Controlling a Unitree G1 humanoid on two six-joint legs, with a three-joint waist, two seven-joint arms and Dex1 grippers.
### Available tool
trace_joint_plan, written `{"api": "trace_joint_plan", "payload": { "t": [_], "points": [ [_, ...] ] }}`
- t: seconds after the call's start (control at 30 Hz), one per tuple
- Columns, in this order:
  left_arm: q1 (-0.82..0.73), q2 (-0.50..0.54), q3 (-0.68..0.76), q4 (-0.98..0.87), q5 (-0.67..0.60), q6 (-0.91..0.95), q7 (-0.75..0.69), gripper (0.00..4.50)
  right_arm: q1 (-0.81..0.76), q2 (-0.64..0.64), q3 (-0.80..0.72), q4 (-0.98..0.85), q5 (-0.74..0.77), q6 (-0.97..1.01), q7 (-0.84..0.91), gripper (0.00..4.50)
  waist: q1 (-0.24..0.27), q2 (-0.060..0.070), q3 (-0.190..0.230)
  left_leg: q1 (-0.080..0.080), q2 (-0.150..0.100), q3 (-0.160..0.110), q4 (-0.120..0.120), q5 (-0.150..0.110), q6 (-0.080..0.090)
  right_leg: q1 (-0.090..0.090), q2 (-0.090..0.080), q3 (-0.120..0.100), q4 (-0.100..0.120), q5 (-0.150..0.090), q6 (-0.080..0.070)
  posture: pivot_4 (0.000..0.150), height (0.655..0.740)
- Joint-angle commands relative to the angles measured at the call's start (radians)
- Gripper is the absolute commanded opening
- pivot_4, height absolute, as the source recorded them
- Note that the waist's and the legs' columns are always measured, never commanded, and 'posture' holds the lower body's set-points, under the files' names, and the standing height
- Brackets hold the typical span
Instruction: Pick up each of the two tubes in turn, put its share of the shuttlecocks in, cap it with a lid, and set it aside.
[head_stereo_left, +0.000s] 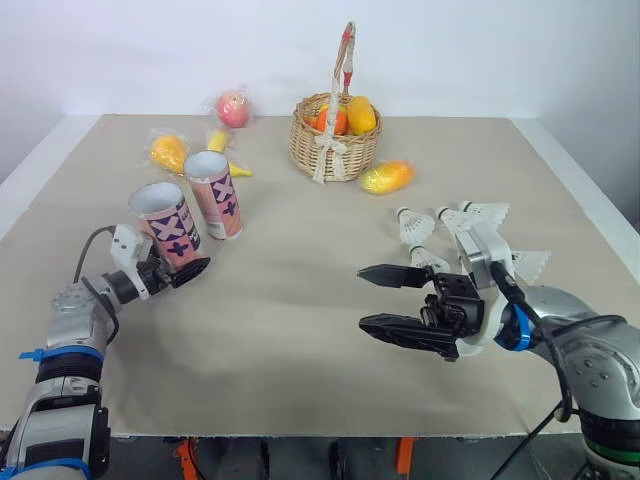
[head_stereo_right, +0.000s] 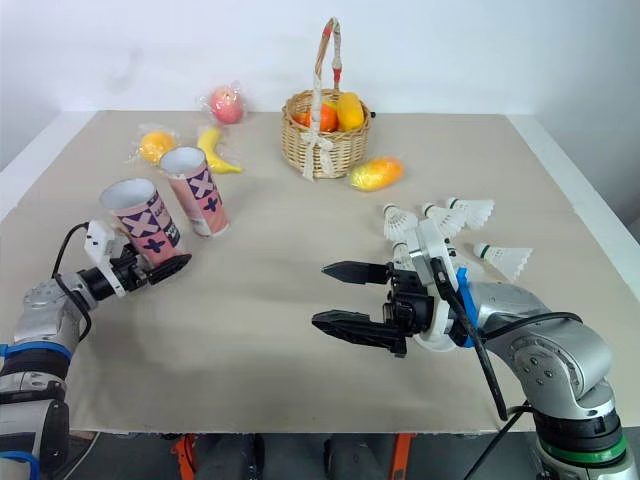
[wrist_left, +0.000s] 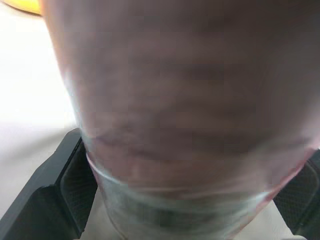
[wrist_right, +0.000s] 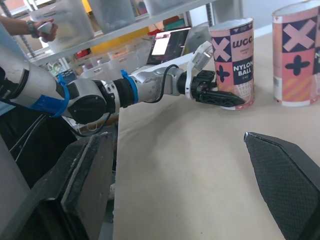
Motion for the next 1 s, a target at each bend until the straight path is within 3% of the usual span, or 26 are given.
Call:
{"api": "trace_joint_plan", "payload": {
  "t": [0.03,0.1,0.4,0.53,0.67,0.8,1.0],
  "points": [
    [0.004,0.014,0.025,0.003,-0.009,-0.027,-0.020,3.42,0.005,-0.013,-0.032,-0.040,0.033,-0.014,-0.009,4.50,0.000,0.000,0.000,0.000,0.000,0.000,0.000,0.000,0.000,0.000,0.000,0.000,0.000,0.000,0.000,0.150,0.7400],
    [0.024,0.025,0.031,-0.008,-0.006,-0.041,-0.016,3.08,0.011,-0.017,-0.034,-0.040,0.035,-0.015,-0.009,4.50,0.000,0.000,0.000,0.000,0.000,-0.001,0.000,0.000,0.000,0.000,0.000,0.000,0.000,0.000,0.000,0.150,0.7400],
    [0.181,0.057,0.026,-0.295,-0.028,-0.019,-0.052,3.08,-0.005,-0.029,-0.010,-0.012,0.021,-0.024,0.015,4.50,0.000,0.000,0.000,0.000,0.000,-0.002,0.000,0.000,0.000,0.000,-0.002,-0.001,0.001,0.000,0.000,0.150,0.7400],
    [0.229,0.121,-0.082,-0.440,0.061,-0.004,-0.110,3.08,-0.023,-0.026,0.005,0.004,0.015,-0.026,0.029,4.50,0.001,0.000,0.000,0.000,0.000,-0.002,0.000,0.001,0.000,0.001,-0.003,-0.001,0.001,0.000,0.000,0.150,0.7400],
    [0.189,0.214,-0.247,-0.546,0.178,0.074,-0.197,3.08,-0.053,-0.006,0.002,0.025,0.027,-0.030,0.013,4.50,0.006,0.001,0.000,0.000,-0.001,-0.005,0.000,0.003,0.001,0.002,0.000,-0.004,0.001,0.001,-0.001,0.150,0.7400],
    [0.121,0.268,-0.336,-0.646,0.177,0.207,-0.295,3.08,-0.043,-0.004,-0.053,0.045,0.030,-0.039,-0.028,4.50,0.010,0.004,0.000,0.000,-0.004,-0.006,0.000,0.004,0.001,0.003,-0.001,-0.004,0.001,0.000,0.000,0.150,0.7400],
    [0.024,0.271,-0.422,-0.685,0.191,0.268,-0.386,3.08,0.139,-0.108,-0.213,0.008,-0.118,-0.114,-0.048,4.50,0.025,0.005,0.000,-0.003,-0.007,-0.009,-0.001,0.003,0.001,0.002,-0.002,-0.004,0.000,-0.003,0.004,0.150,0.7400]
  ]
}}
